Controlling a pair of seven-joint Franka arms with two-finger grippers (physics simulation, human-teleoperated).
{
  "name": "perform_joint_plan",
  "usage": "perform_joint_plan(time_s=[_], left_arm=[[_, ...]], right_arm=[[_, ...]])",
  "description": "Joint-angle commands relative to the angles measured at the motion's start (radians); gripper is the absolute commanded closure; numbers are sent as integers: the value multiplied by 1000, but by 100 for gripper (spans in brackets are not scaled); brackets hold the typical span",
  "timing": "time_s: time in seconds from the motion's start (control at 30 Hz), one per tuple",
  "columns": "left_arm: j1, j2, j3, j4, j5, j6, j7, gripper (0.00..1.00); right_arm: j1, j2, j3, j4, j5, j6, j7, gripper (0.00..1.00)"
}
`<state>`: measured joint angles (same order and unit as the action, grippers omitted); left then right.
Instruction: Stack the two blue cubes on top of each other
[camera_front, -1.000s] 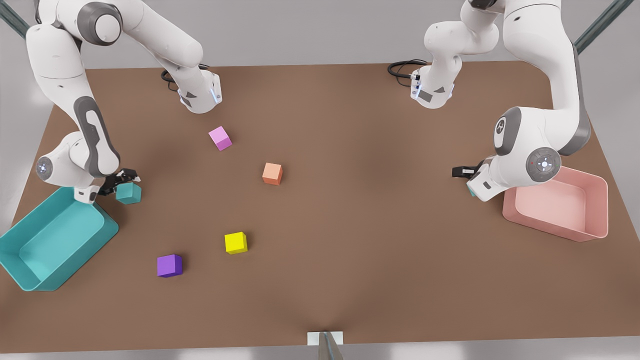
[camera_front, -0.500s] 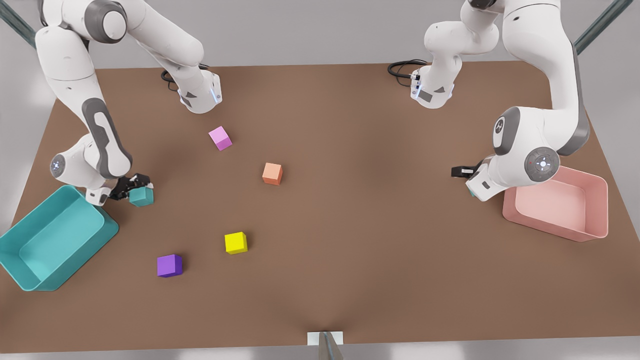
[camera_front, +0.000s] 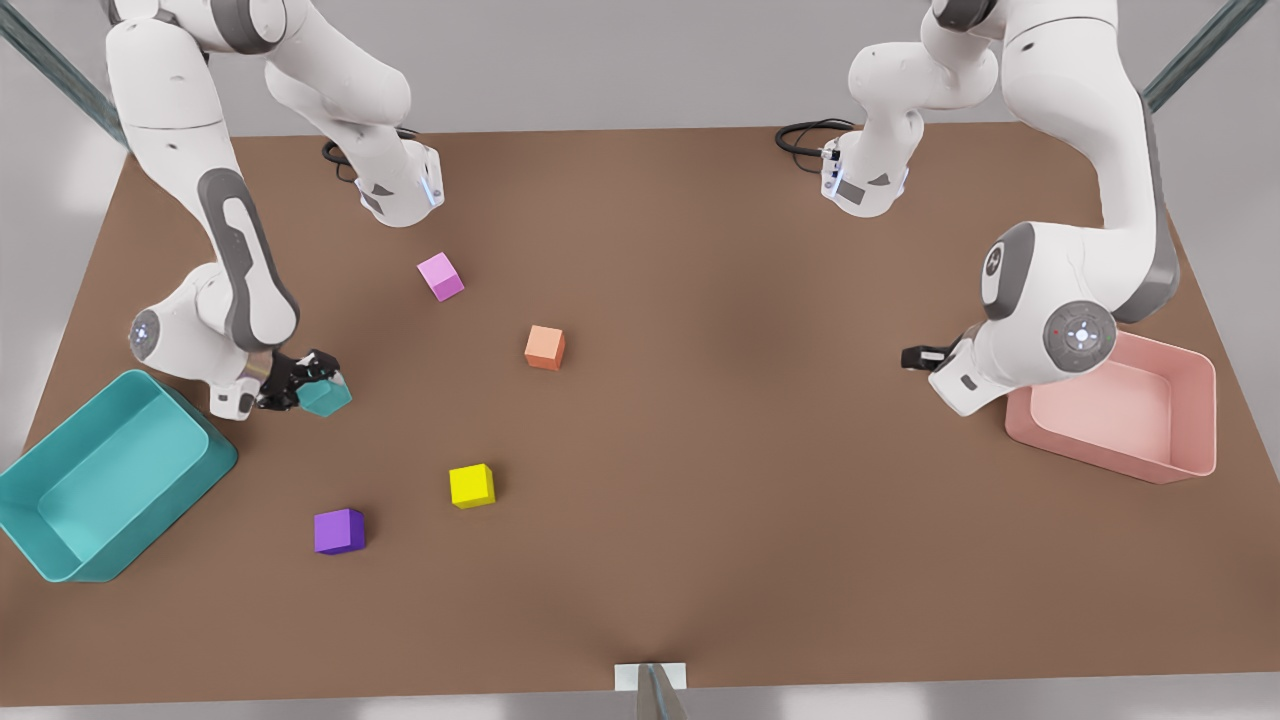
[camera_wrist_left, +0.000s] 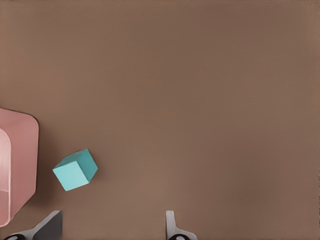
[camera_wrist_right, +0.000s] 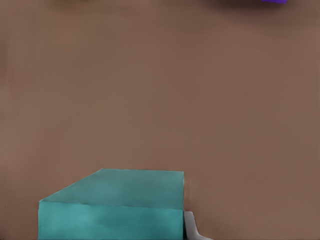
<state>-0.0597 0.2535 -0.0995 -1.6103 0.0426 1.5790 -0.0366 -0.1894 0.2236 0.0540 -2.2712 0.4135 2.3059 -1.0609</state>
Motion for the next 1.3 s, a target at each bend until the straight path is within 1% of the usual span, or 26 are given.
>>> perform_joint_plan(time_s=[0.0,0.07,0.1,0.13,0.17,0.2,0.23,0.27,0.3,0.33,0.37,0.43,0.47,0.5,0.57,0.67,0.7,0.73,0.77,0.97,1.03,1.07,1.27], left_arm=[[9,1,0,4,2,56,-3,0],[52,23,1,6,-35,53,-28,0],[8,23,50,0,11,7,-49,0],[18,30,67,-55,14,36,-52,0],[57,56,60,-65,-1,59,-54,0],[57,21,75,-175,0,215,-66,0],[43,-2,116,-270,-3,311,-75,0],[26,1,158,-312,-7,392,-118,0],[15,12,182,-339,-10,415,-147,0],[9,7,185,-404,-10,444,-163,0],[15,3,185,-470,-12,531,-161,0],[23,6,190,-517,-32,607,-173,0],[24,9,221,-536,-32,624,-186,0],[38,15,222,-568,-32,667,-186,0],[52,18,222,-571,-32,668,-180,0],[66,21,224,-579,-32,667,-180,0],[69,21,225,-588,-32,668,-180,0],[78,21,233,-588,-30,667,-180,0],[89,20,233,-594,-30,667,-180,0],[118,43,233,-603,-24,693,-178,0],[124,53,234,-603,-24,711,-178,0],[126,62,233,-603,-24,716,-178,0],[127,148,233,-602,-24,802,-177,0]], right_arm=[[178,-24,1,27,36,-167,139,74],[468,-26,1,94,90,-164,361,74],[594,-10,1,128,99,-117,528,74],[694,14,1,154,113,-56,647,74],[791,63,1,202,113,12,765,74],[886,106,0,232,113,98,878,74],[944,145,0,277,113,135,972,74],[978,191,0,334,111,153,1035,74],[1002,235,0,383,110,179,1082,74],[1024,272,0,420,110,219,1113,74],[1048,318,-2,466,108,268,1157,74],[1065,396,-11,555,102,308,1207,74],[1065,421,-11,567,100,339,1205,74],[1074,448,-22,582,100,357,1207,74],[1122,479,-74,588,100,386,1210,73],[1134,516,-89,611,102,402,1233,72],[1134,523,-89,618,102,402,1233,58],[1134,528,-89,625,103,402,1233,6],[1137,528,-89,628,102,402,1271,0],[1147,528,-97,625,102,400,1283,0],[1209,563,-174,628,102,400,1290,0],[1219,565,-186,624,102,400,1290,0],[1222,600,-197,647,102,400,1297,0]])
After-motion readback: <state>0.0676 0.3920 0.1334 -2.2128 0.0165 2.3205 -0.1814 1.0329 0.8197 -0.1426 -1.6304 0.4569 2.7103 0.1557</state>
